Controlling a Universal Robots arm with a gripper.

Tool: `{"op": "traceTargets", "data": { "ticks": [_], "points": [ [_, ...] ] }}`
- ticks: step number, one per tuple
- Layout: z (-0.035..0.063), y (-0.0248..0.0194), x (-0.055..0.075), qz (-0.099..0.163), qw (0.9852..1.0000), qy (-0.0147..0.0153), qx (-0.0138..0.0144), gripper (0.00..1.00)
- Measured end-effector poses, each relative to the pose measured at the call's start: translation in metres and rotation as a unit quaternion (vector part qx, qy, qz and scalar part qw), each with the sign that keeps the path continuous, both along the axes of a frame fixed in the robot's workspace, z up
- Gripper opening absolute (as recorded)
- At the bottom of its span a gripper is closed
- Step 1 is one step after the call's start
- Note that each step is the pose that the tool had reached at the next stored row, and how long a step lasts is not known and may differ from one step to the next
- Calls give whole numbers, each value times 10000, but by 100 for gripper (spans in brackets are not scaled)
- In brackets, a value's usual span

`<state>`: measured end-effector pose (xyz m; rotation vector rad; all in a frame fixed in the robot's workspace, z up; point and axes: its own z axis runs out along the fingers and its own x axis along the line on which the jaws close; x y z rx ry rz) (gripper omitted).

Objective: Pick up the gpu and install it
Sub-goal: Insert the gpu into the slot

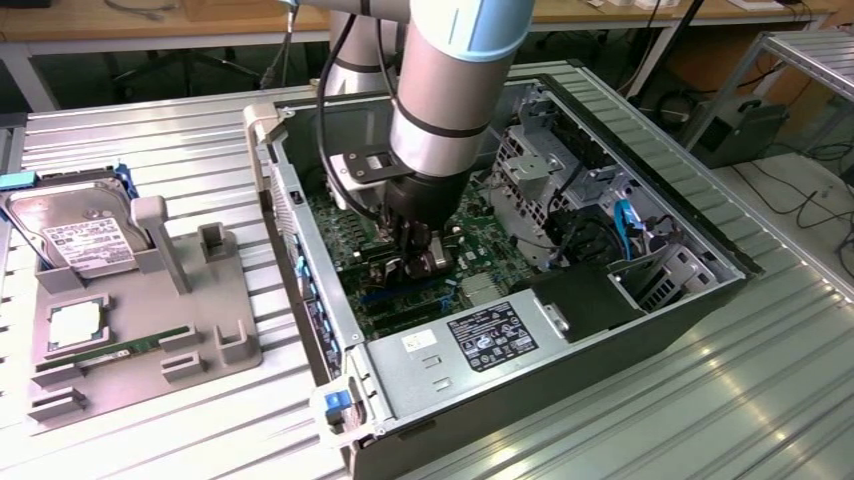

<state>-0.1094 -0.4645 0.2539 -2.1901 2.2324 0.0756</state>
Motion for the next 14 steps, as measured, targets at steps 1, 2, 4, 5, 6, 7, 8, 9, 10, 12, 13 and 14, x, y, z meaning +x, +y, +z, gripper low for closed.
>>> {"op": "traceTargets", "data": {
  "ticks": [1, 2, 4, 5, 6, 7, 8, 9, 10, 12, 13, 14],
  "points": [
    [1, 2, 0, 0, 10000, 1, 3, 26],
    [2, 3, 1, 0, 10000, 1, 7, 26],
    [2, 7, 3, 0, 10000, 1, 15, 26],
    [2, 8, 6, 0, 10000, 1, 20, 26],
    [1, 8, 10, 1, 10000, 1, 23, 26],
    [2, 8, 14, 0, 10000, 1, 24, 26],
    [2, 8, 19, 0, 10000, 1, 25, 26],
    [2, 8, 23, 0, 10000, 1, 26, 26],
    [2, 8, 24, -1, 10000, 1, 26, 26],
    [2, 8, 25, 0, 10000, 1, 26, 26],
    [2, 7, 26, 0, 10000, 1, 26, 26],
    [2, 7, 26, 0, 10000, 1, 26, 26]
  ]
}}
